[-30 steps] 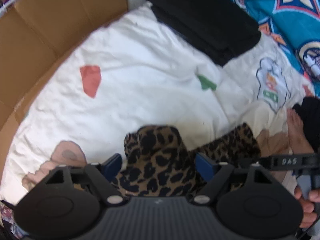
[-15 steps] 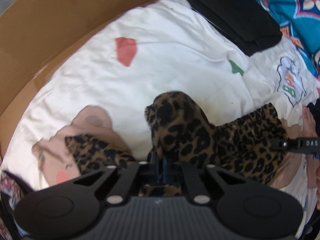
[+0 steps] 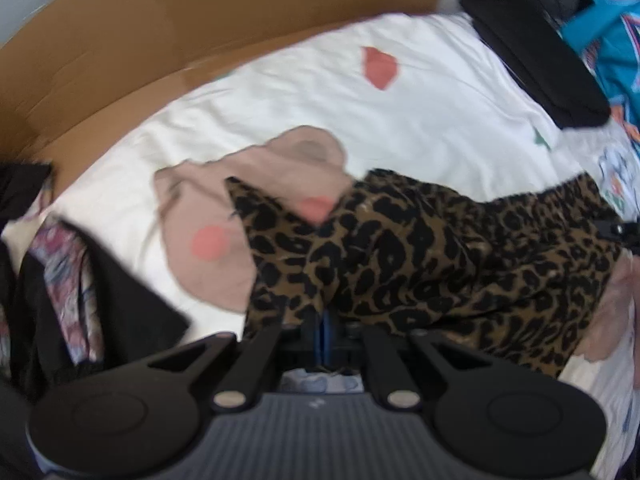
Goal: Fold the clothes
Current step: 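Grasp the leopard-print garment edge with the left tool while the right tool holds it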
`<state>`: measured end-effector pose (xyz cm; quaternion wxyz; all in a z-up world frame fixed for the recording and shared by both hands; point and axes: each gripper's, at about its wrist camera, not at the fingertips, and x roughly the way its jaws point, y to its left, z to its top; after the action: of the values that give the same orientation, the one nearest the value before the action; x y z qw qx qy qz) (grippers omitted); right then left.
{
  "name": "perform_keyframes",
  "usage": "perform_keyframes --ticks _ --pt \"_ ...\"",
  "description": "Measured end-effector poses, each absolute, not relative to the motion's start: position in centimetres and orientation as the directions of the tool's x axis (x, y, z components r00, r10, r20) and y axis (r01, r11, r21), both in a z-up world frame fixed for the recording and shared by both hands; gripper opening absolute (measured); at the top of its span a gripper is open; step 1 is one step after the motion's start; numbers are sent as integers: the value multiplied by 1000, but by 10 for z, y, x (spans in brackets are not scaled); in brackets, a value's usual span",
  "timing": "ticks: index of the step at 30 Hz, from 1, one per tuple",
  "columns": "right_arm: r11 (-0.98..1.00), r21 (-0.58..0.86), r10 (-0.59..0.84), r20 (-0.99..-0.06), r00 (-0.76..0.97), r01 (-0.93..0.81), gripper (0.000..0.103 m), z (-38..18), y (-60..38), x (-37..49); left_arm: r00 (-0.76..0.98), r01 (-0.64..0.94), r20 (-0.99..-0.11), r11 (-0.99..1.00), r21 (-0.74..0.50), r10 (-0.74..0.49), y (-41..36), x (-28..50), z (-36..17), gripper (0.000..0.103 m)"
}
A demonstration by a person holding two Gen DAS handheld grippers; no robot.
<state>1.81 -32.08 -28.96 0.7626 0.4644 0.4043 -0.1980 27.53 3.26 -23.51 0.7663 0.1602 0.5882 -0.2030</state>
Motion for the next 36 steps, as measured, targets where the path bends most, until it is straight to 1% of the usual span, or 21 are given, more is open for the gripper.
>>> perform_keyframes --ticks 9,13,14,15,17,20,21,22,24,26,28,31,34,36 --pt "603 488 61 -817 573 631 3 -291 -318 38 276 379 -931 917 -122 -238 77 245 -263 2" --pt "661 457 88 -835 543 596 13 -293 -322 60 333 324 -901 931 -168 -278 88 239 -267 6" --pt "673 449 99 -842 530 588 16 -293 -323 65 355 303 -889 935 -183 -289 91 238 -265 11" --pt "677 441 111 -852 511 588 23 -292 -325 69 378 282 -876 939 -198 -299 94 237 -262 13" --pt "657 437 137 -870 473 615 30 -294 -329 74 423 245 -851 944 -222 -311 96 236 -254 14" --pt "652 410 157 -896 415 638 31 -294 -331 81 468 252 -821 940 -230 -327 93 236 -240 21" --pt "675 386 159 -908 387 629 31 -292 -331 85 478 256 -812 938 -235 -334 92 237 -236 23" --pt "700 356 156 -922 354 619 33 -291 -332 89 484 257 -803 934 -250 -348 91 238 -233 24" --pt "754 315 178 -943 282 577 35 -291 -337 101 501 257 -784 928 -270 -367 87 243 -228 25" --pt "812 247 168 -967 193 529 36 -290 -342 115 512 257 -775 927 -274 -371 83 247 -225 29" --pt "849 205 172 -979 111 488 41 -292 -347 128 507 261 -772 922 -287 -384 77 251 -226 30" --pt "847 216 223 -974 44 486 42 -293 -364 147 506 265 -769 919 -291 -389 70 254 -227 30" --pt "840 208 250 -968 -16 501 43 -296 -379 161 499 257 -772 918 -303 -395 64 258 -230 33" --pt "832 247 293 -956 -17 496 43 -298 -380 162 481 262 -784 918 -298 -392 57 263 -233 35"
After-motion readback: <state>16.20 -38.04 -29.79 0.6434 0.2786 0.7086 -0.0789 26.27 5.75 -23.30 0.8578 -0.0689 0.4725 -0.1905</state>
